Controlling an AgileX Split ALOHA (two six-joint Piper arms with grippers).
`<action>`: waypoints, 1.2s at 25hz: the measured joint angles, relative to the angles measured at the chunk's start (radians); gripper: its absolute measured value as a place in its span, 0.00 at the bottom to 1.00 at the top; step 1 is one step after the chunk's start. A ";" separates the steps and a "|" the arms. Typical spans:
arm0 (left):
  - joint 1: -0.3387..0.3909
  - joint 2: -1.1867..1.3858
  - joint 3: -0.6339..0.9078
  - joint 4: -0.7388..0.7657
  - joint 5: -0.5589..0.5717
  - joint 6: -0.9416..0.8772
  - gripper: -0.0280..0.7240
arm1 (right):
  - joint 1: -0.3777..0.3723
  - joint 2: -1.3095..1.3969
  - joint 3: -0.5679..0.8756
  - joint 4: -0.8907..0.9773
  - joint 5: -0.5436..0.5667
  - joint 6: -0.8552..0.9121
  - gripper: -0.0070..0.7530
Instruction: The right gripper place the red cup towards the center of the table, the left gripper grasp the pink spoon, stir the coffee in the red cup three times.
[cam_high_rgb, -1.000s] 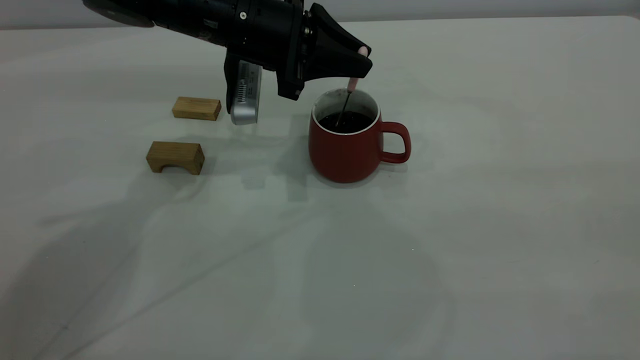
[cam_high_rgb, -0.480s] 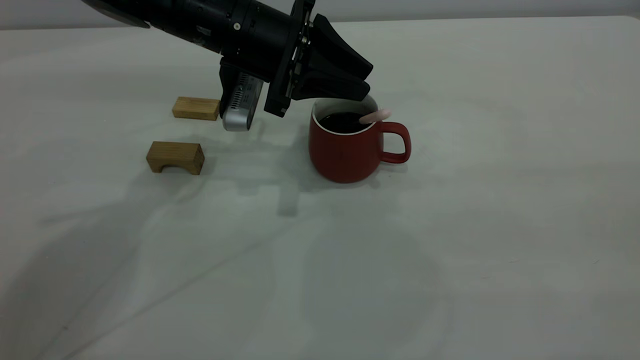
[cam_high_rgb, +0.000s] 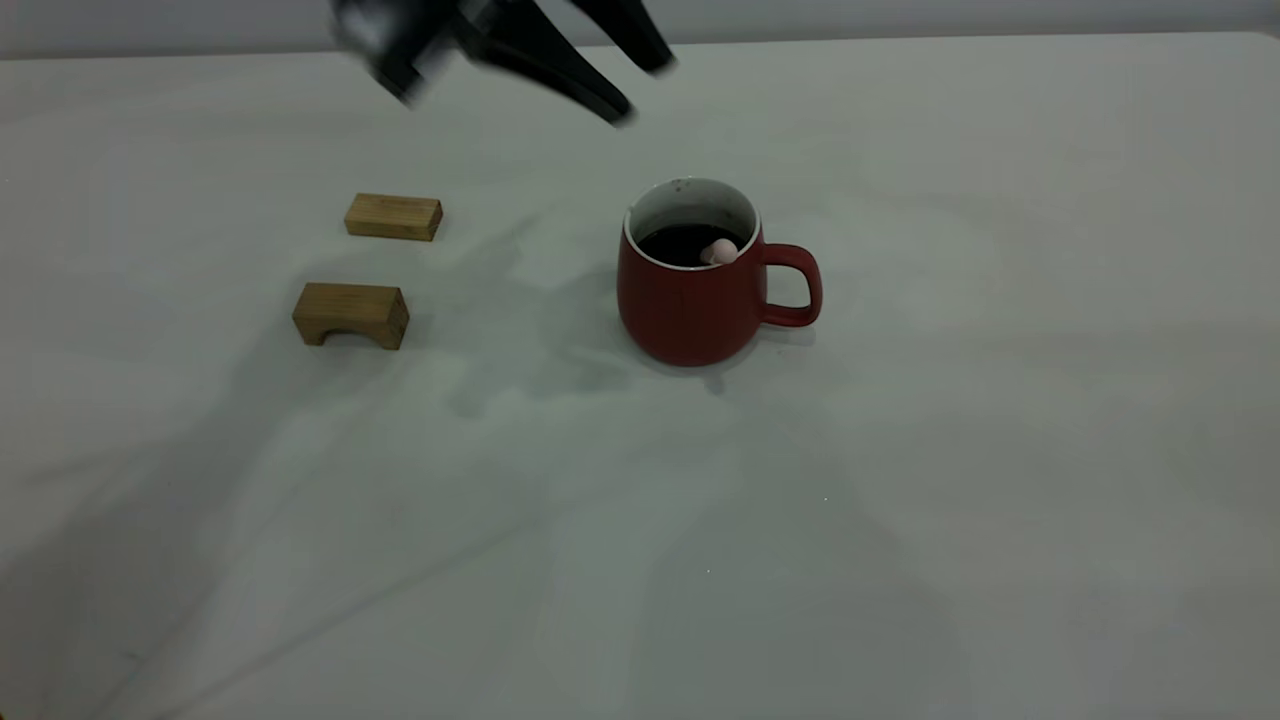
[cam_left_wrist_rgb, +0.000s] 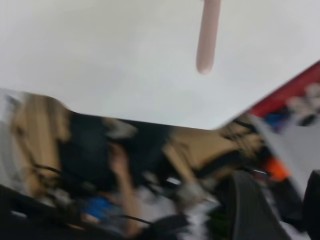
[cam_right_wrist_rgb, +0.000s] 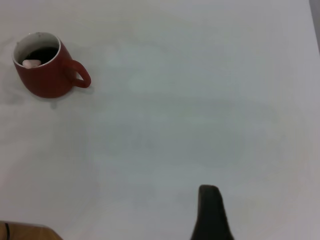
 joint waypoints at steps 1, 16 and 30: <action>0.000 -0.025 -0.015 0.062 0.020 0.000 0.49 | 0.000 0.000 0.000 0.000 0.000 0.000 0.78; 0.002 -0.469 -0.066 0.905 0.102 0.275 0.49 | 0.000 0.000 0.000 0.000 0.000 0.000 0.78; 0.002 -0.877 0.439 1.029 0.102 0.307 0.49 | 0.000 0.000 0.000 0.000 0.000 0.000 0.78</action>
